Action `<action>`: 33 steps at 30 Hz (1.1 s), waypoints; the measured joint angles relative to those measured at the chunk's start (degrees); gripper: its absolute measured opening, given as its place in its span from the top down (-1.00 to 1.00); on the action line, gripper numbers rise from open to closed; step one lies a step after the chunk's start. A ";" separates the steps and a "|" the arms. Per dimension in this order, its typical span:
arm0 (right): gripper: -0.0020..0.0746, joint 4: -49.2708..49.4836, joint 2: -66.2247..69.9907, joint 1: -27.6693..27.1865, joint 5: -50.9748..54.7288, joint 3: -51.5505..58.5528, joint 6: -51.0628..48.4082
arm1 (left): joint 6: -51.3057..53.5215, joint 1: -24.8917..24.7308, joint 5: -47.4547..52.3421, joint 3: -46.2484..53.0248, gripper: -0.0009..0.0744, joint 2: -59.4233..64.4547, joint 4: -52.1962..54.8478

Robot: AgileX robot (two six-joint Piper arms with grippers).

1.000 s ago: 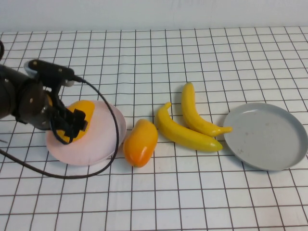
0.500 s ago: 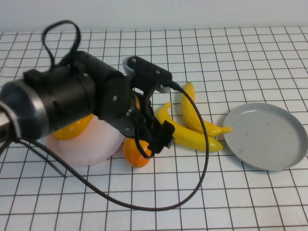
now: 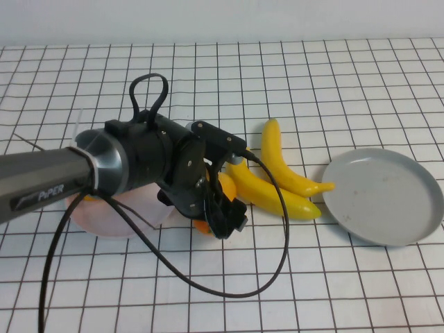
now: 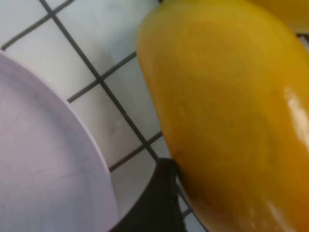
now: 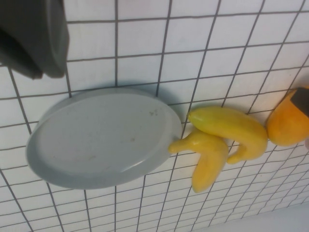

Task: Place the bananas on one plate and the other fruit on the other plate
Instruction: Put one type of fruit in the left plate

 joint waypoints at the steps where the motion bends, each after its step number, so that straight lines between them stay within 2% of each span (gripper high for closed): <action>1: 0.99 0.00 0.00 0.00 0.00 0.00 0.00 | -0.02 0.11 -0.30 0.00 -0.75 0.36 0.00; 7: 0.99 0.00 0.00 0.00 0.00 0.00 0.00 | -1.77 0.43 -2.34 0.00 -0.72 1.74 0.72; 11: 0.99 0.00 0.00 0.00 0.00 0.00 0.00 | -5.04 0.43 -2.79 -0.47 -0.49 1.64 4.26; 20: 0.99 0.00 0.00 0.00 0.00 0.00 0.00 | -6.63 0.95 0.65 -0.86 -0.49 -7.74 7.79; 23: 0.99 0.00 0.00 0.00 0.00 0.00 0.00 | -6.63 3.17 3.24 -0.86 -0.49 -10.85 8.60; 28: 0.99 0.00 0.00 0.00 0.00 0.00 0.00 | -6.66 10.74 4.75 2.22 -0.49 -9.50 11.14; 33: 0.99 0.00 0.00 0.00 0.00 0.00 0.00 | -6.76 12.57 5.22 3.74 -0.49 -4.57 11.81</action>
